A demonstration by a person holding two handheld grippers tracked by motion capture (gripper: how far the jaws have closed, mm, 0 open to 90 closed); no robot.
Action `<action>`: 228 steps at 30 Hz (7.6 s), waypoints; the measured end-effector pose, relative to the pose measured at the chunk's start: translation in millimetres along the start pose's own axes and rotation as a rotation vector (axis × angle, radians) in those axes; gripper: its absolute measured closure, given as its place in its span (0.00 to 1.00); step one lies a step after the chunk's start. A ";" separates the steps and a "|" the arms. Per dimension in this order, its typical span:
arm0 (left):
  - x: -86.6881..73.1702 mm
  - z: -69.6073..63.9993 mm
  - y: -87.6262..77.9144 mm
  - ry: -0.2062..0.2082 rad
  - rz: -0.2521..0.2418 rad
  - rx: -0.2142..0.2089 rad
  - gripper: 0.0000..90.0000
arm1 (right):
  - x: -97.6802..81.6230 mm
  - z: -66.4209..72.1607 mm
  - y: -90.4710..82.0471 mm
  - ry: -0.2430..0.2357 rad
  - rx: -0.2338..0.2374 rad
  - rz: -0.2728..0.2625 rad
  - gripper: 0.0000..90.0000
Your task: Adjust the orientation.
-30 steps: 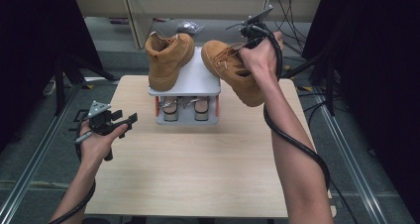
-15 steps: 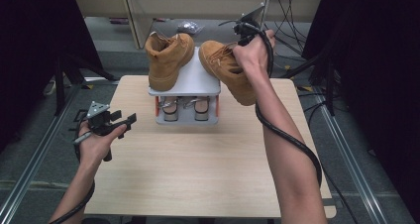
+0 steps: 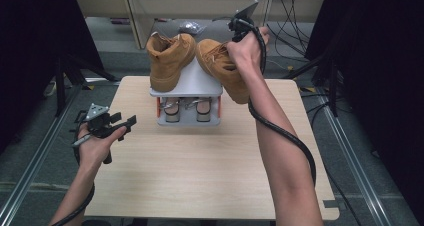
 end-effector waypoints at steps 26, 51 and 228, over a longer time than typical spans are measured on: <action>-1.6 0.6 1.0 0.001 0.002 -0.002 0.42 | 15.3 9.2 7.1 0.102 0.021 0.001 0.95; -4.5 -0.8 3.6 0.002 0.010 -0.005 0.42 | 20.3 8.1 20.3 0.160 0.032 -0.003 0.95; -5.0 -17.6 6.6 0.017 0.007 -0.028 0.41 | 15.9 -17.7 -25.6 0.159 0.211 -0.219 0.65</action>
Point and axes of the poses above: each handheld gripper's, and its own axes: y roughly forward along the jaws, x roughly out of its top, z roughly to its left, the point moved 4 cm from there along y, roughly forward along the jaws, and after that the axes turned 11 degrees about x, right-handed, at the moved point
